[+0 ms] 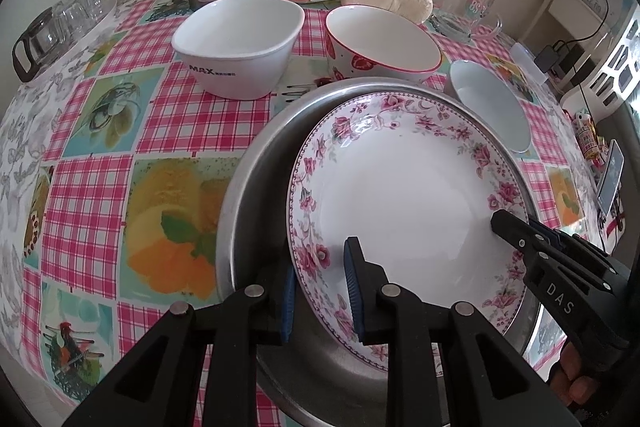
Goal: Organize plates and bowls
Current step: 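Lower the floral plate into the steel basin and open the left gripper, then open both grippers and lift them away from the floral plate toward the red-rimmed bowl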
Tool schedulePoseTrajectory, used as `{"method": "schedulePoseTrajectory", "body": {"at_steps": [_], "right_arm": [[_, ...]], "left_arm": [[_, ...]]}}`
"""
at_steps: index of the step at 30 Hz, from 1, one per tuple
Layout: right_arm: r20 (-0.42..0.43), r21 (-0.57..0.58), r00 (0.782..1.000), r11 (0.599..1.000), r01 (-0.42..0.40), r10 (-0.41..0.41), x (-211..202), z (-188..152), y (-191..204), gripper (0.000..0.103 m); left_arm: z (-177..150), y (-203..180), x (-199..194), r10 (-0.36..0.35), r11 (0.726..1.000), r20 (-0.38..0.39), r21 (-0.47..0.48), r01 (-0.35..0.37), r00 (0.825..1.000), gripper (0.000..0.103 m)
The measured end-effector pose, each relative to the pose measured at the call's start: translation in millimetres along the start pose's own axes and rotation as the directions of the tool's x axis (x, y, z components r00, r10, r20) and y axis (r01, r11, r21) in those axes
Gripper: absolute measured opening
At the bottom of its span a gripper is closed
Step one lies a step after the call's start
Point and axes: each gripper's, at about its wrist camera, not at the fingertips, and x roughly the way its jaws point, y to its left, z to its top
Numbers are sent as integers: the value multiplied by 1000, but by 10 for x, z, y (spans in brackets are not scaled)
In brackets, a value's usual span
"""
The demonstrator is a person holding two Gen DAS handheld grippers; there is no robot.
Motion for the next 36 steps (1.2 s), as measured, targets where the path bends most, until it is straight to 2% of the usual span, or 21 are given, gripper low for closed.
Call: {"method": "schedulePoseTrajectory", "body": {"at_steps": [8, 10, 15, 20, 23, 25, 26, 27, 29, 31, 34, 36], "right_arm": [[-9, -8, 1000, 1000, -4, 4, -6, 6, -3, 22], [-9, -14, 1000, 1000, 8, -8, -23, 5, 16, 22], [43, -9, 999, 1000, 18, -18, -145, 44, 18, 22], [99, -12, 995, 1000, 15, -14, -247, 76, 37, 22], [117, -18, 993, 1000, 3, -1, -276, 81, 57, 23], [117, -27, 993, 1000, 6, -3, -266, 77, 78, 35], [117, -31, 993, 999, 9, -5, -261, 78, 89, 47], [120, -35, 993, 999, 11, -7, -259, 79, 98, 55], [124, -40, 992, 999, 14, -9, -256, 84, 105, 60], [126, -43, 992, 999, 17, -11, -255, 76, 94, 65], [128, -40, 992, 999, 13, -8, -246, 72, 79, 70], [133, -37, 991, 999, 13, -8, -248, 74, 70, 77]], "left_arm": [[-9, 26, -19, -12, 1000, -21, -28, 11, 1000, 24], [-2, 45, -42, -19, 999, -19, -45, 18, 1000, 31], [23, 55, -138, -22, 998, 21, -57, 24, 1000, 36], [40, 53, -295, -28, 998, 95, -55, 34, 995, 39], [46, 34, -326, -23, 998, 114, -47, 29, 993, 57], [54, 17, -308, -12, 999, 107, -38, 16, 994, 64], [54, 10, -299, -9, 999, 103, -32, 12, 995, 65], [46, 5, -294, -9, 1000, 103, -28, 12, 995, 66], [49, -4, -292, -7, 1000, 106, -22, 10, 994, 68], [55, -3, -293, 11, 1000, 111, -22, -9, 994, 78], [59, 36, -303, 25, 999, 124, -34, -21, 992, 80], [59, 57, -308, 21, 999, 129, -46, -15, 991, 81]]}}
